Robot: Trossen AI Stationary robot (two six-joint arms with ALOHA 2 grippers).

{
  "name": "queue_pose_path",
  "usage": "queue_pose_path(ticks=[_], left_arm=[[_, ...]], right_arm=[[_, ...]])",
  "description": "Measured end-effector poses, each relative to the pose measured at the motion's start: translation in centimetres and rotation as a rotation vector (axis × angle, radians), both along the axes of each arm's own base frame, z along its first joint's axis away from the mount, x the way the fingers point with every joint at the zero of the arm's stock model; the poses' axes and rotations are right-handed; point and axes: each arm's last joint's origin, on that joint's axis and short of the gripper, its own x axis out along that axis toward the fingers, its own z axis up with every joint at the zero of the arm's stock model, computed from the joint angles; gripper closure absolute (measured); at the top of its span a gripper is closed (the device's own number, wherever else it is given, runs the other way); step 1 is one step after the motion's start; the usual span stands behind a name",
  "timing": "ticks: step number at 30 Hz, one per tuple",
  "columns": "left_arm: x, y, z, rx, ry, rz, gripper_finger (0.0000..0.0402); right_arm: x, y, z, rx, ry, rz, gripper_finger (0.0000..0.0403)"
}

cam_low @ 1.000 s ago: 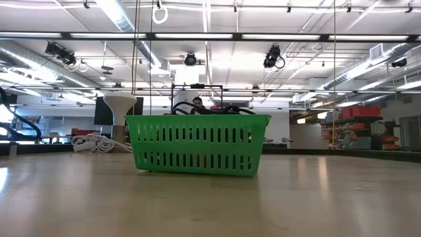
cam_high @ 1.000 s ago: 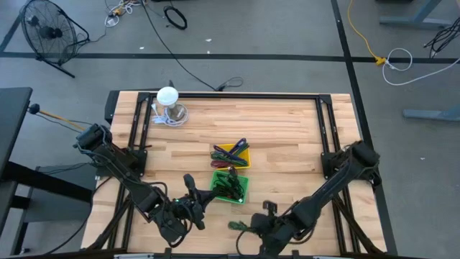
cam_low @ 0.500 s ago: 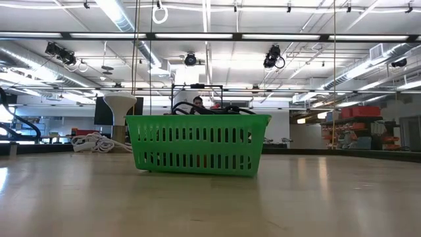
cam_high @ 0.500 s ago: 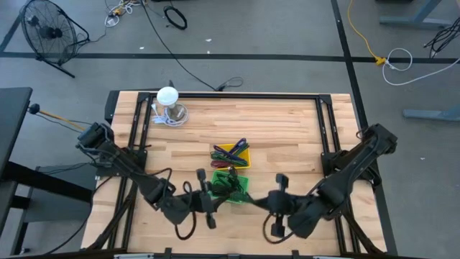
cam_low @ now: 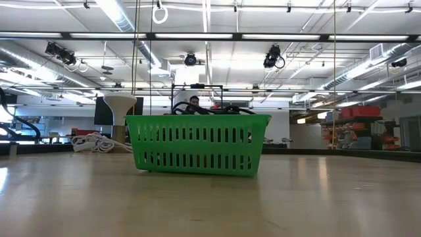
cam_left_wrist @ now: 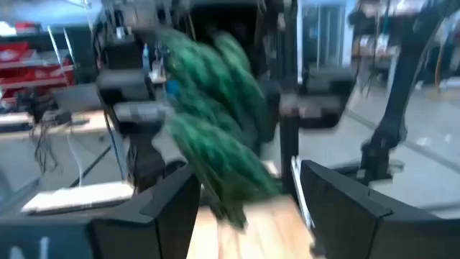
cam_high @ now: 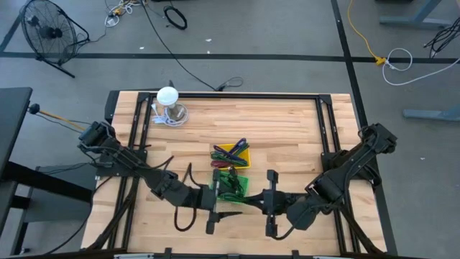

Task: Pick & Place USB Port
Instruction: Put the green and black USB cable into the yellow bin

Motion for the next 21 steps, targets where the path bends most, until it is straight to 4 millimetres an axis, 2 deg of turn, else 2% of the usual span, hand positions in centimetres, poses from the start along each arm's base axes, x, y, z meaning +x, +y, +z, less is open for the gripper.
queue_pose_path(ticks=[3,6,8,11,12,16,21], left_arm=[[0.2,0.4,0.5,-0.020,-0.041,-0.024,0.0171],[0.4,0.7,0.6,-0.027,-0.054,-0.021,0.0212],[0.6,1.0,0.5,-0.027,-0.048,-0.015,0.0262],[0.7,1.2,0.3,0.001,-0.025,-0.018,0.0365],[0.8,1.3,0.3,0.007,-0.023,-0.023,0.0377],[0.8,1.4,0.2,0.012,-0.017,-0.004,0.0379],[0.9,1.8,0.0,0.097,0.001,0.110,0.0381]], right_arm=[[0.4,-0.3,-0.1,-0.002,0.005,-0.001,0.0402],[0.5,-0.4,-0.2,-0.007,0.006,0.000,0.0402],[0.6,-0.4,-0.3,-0.010,0.007,-0.004,0.0402],[0.6,-0.4,-0.4,-0.017,0.019,0.004,0.0402],[0.6,-0.4,-0.4,-0.018,0.019,0.004,0.0401],[0.7,-0.6,-0.5,-0.028,0.025,-0.009,0.0387],[0.5,-1.0,-1.0,-0.070,0.074,-0.030,0.0364]])
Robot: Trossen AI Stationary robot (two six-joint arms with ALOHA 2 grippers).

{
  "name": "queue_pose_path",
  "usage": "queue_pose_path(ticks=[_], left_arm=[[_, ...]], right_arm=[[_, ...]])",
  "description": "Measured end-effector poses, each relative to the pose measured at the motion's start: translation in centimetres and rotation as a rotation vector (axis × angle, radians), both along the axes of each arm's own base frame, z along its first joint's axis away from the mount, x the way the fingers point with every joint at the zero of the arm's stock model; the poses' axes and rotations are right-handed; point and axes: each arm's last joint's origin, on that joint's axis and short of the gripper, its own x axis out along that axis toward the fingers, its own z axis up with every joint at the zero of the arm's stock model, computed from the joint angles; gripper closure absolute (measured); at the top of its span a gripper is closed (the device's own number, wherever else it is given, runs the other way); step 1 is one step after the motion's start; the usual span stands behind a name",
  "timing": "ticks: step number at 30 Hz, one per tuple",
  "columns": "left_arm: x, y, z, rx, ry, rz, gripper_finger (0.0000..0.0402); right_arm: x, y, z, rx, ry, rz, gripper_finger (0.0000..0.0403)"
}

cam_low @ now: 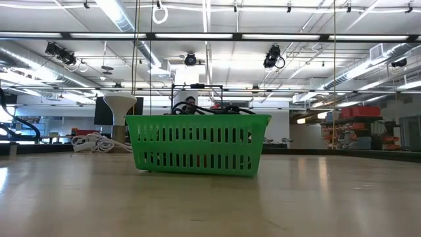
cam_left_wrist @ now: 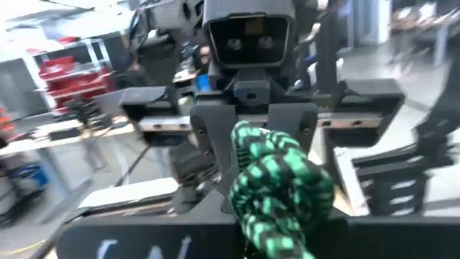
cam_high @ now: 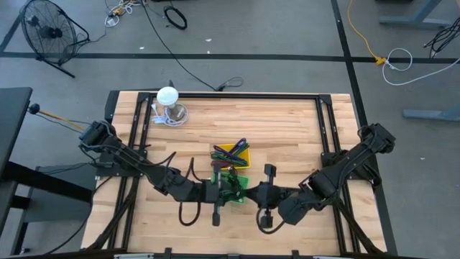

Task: Pick & Place USB Port
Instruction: Put the green and black USB cable into the yellow bin

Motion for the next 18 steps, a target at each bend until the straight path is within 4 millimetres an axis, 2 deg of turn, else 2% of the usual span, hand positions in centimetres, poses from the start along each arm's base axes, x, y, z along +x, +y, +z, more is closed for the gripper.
queue_pose_path(ticks=[5,11,14,18], left_arm=[[0.1,1.6,-0.1,0.048,0.078,0.105,0.0383],[0.5,4.6,-0.3,0.102,0.161,0.278,0.0383],[1.0,6.8,-1.2,0.147,0.257,0.353,0.0383],[1.4,10.6,-2.8,0.147,0.417,0.445,0.0384]], right_arm=[[-0.7,-0.3,-0.8,-0.053,0.091,-0.010,0.0351],[-1.8,-0.8,-2.0,0.059,0.243,-0.086,0.0353],[-2.0,-0.9,-2.6,0.143,0.285,-0.117,0.0357],[-2.5,-0.4,-3.7,0.188,0.342,-0.106,0.0362]])
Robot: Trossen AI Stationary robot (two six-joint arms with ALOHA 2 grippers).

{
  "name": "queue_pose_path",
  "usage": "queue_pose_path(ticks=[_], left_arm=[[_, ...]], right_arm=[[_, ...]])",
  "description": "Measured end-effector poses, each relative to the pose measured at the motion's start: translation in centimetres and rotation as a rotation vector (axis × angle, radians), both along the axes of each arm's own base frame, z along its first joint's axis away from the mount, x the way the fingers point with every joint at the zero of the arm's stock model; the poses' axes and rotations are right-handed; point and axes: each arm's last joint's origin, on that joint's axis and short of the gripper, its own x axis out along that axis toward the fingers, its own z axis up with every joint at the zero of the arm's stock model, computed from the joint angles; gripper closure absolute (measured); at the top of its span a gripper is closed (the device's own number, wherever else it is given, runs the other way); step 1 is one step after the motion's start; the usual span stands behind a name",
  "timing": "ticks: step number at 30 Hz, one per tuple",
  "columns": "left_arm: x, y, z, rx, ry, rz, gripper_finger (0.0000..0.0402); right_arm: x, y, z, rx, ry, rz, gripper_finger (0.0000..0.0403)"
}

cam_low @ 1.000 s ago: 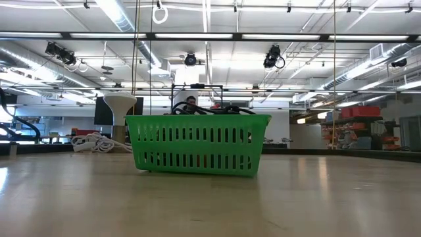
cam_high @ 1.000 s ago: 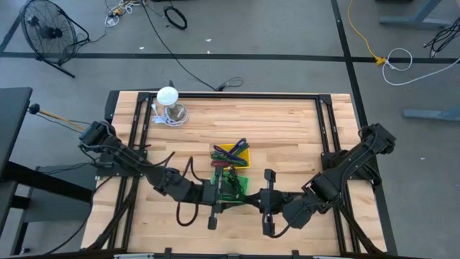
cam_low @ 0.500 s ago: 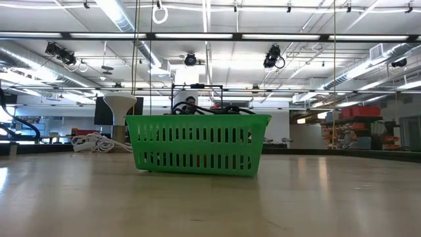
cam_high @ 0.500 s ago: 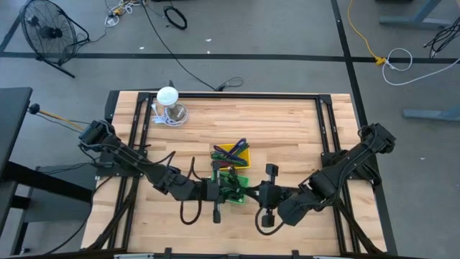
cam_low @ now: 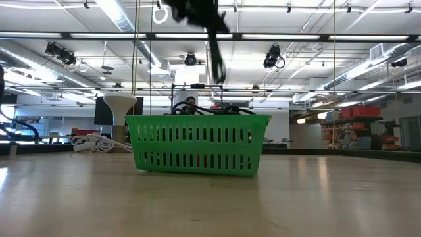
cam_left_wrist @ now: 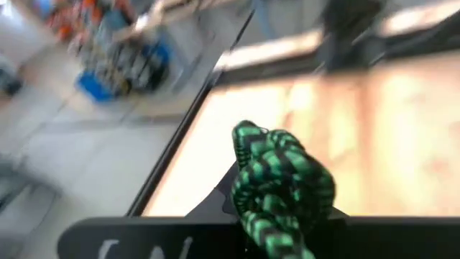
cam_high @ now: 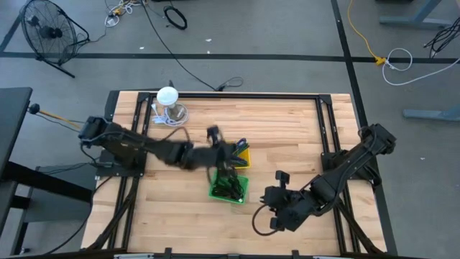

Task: Pick & Place USB Port
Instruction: Put the green and black USB cable into the yellow bin

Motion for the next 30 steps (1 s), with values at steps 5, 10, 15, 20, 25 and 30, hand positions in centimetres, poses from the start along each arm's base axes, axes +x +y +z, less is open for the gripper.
queue_pose_path(ticks=[5,10,15,20,25,30], left_arm=[[0.3,4.1,-0.9,-0.088,0.066,0.053,0.0384],[0.8,7.0,-1.3,-0.243,0.038,0.026,0.0384],[1.6,8.0,-3.1,-0.347,0.081,0.006,0.0384],[2.3,8.0,-4.6,-0.397,0.118,-0.010,0.0384],[2.8,7.8,-4.8,-0.438,0.082,-0.049,0.0384],[3.1,7.7,-4.6,-0.464,0.034,-0.048,0.0384]], right_arm=[[-0.5,0.3,-1.5,0.008,0.021,-0.036,0.0367],[-0.6,0.4,-3.2,0.014,0.023,-0.038,0.0367],[-0.7,0.3,-4.6,0.014,0.023,-0.041,0.0367],[-0.8,0.2,-5.2,0.021,0.031,-0.059,0.0367],[-0.8,0.2,-5.6,0.024,0.020,-0.058,0.0367],[-0.6,0.2,-5.6,0.024,0.004,-0.042,0.0366]])
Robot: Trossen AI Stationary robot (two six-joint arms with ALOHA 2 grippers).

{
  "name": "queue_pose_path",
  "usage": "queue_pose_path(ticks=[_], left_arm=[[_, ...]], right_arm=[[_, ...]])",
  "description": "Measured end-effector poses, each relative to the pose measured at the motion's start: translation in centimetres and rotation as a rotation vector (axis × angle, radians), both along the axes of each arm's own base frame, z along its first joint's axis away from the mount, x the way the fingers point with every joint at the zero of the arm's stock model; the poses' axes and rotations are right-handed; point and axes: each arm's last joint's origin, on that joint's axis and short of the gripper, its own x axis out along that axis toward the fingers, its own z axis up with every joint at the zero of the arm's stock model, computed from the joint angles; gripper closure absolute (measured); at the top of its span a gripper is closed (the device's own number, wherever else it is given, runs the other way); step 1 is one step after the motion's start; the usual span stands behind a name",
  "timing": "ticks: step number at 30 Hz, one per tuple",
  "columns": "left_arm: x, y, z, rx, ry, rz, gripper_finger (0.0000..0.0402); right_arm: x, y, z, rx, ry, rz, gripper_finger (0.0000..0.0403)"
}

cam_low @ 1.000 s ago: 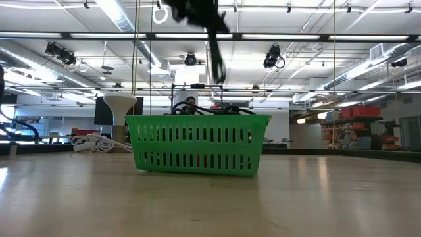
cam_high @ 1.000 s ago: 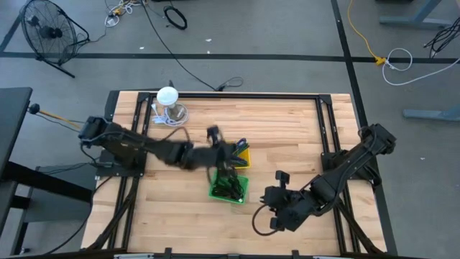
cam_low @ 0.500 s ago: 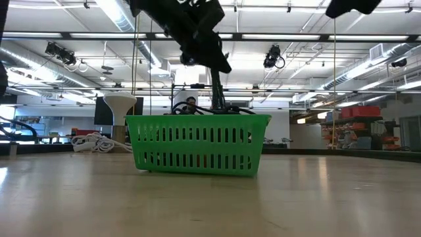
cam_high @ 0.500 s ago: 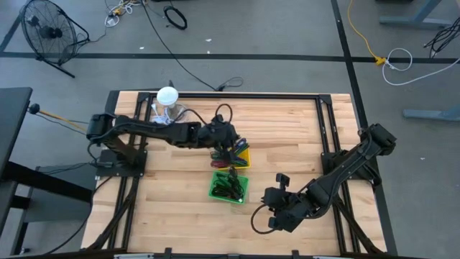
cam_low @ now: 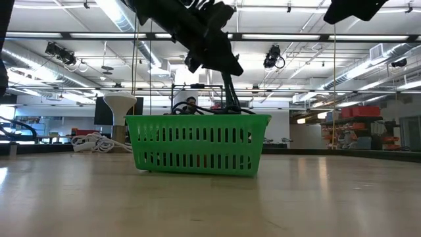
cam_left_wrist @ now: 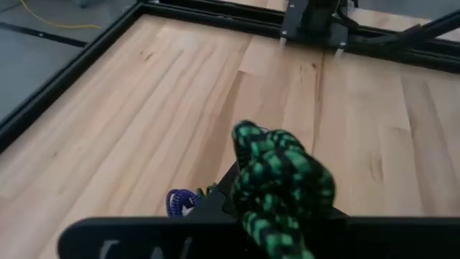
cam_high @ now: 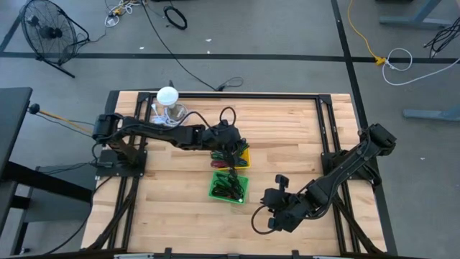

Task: Pick & Place USB Port
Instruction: Put the green and black USB cable into the yellow bin

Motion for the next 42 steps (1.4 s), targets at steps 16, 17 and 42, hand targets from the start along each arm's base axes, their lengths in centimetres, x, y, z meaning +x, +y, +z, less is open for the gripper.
queue_pose_path(ticks=[16,17,42], left_arm=[[1.8,-0.3,-2.8,-0.034,-0.012,0.014,0.0384],[1.8,-0.3,-2.8,-0.034,-0.006,0.016,0.0381],[1.0,-0.5,-3.9,-0.036,0.117,0.084,0.0292]], right_arm=[[0.2,0.1,0.1,0.003,-0.020,0.017,0.0366],[0.2,0.1,0.1,0.003,-0.020,0.018,0.0366],[0.2,0.2,0.2,0.007,-0.025,0.019,0.0366]])
